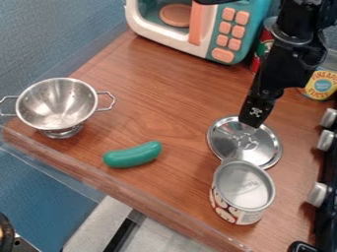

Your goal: Move the silver pot in the front of tomato sauce

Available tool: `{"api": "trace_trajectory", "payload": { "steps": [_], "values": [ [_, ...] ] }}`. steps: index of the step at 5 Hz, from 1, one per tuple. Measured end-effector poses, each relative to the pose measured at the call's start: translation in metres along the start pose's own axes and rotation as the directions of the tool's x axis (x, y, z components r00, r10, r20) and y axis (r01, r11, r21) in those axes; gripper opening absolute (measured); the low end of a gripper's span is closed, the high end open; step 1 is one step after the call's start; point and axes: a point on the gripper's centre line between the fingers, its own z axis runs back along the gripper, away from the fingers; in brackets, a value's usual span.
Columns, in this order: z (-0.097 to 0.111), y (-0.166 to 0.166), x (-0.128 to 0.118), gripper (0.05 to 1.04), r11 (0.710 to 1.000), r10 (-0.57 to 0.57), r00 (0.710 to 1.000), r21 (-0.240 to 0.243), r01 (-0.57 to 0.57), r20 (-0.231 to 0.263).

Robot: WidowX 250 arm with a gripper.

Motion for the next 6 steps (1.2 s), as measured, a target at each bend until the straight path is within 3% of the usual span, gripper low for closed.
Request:
{"api": "trace_trajectory", "payload": {
  "steps": [1,2,3,4,5,6],
  "values": [
    [-0.012,-0.003,0.0,1.001,1.0,0.002,1.0,-0.029,-0.003,-0.014],
    [-0.02,-0.009,-0.005,1.001,0.999,0.038,0.999,-0.025,-0.039,-0.028],
    [0.001,-0.014,-0.009,1.001,0.997,0.073,0.997,0.035,-0.074,0.017],
    [0.016,-0.017,-0.033,1.001,0.985,0.156,0.987,0.071,-0.158,0.031],
    [0.035,-0.027,-0.077,1.001,0.944,0.3,0.95,0.115,-0.309,0.084],
    [0.032,-0.053,-0.116,1.0,0.88,0.437,0.894,0.159,-0.448,0.103]
  ]
}}
